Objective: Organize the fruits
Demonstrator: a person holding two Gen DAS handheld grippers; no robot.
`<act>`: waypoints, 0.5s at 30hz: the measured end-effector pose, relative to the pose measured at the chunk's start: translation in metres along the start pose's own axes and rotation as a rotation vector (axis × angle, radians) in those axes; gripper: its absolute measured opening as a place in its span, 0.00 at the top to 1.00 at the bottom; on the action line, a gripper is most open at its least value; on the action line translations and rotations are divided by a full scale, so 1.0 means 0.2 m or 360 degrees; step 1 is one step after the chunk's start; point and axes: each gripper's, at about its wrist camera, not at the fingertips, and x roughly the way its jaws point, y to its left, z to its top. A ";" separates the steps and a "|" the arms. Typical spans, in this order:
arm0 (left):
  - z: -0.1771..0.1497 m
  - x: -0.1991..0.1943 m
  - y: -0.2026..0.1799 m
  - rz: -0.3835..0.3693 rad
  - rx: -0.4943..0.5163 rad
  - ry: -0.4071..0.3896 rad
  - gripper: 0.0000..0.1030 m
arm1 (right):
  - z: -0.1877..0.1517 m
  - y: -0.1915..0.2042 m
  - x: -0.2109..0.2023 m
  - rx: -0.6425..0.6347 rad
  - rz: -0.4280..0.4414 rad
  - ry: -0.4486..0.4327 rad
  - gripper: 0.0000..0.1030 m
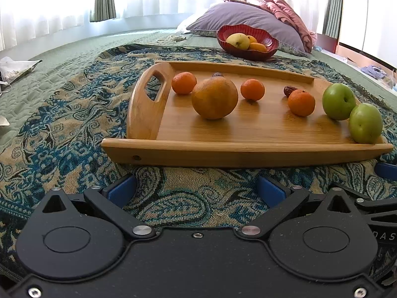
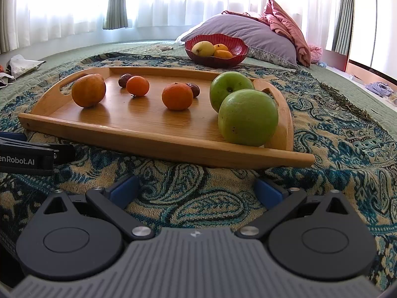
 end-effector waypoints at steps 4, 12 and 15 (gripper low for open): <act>0.00 0.00 0.00 0.0002 0.0001 0.0000 0.00 | 0.00 0.00 0.00 0.0000 0.0000 0.0000 0.00; -0.01 0.00 -0.01 0.0014 0.0020 -0.0001 0.00 | 0.00 0.00 0.00 0.0000 0.0000 0.0000 0.00; -0.01 0.00 -0.01 0.0013 0.0020 -0.0002 0.00 | 0.00 0.00 0.00 -0.0001 0.0000 0.0000 0.00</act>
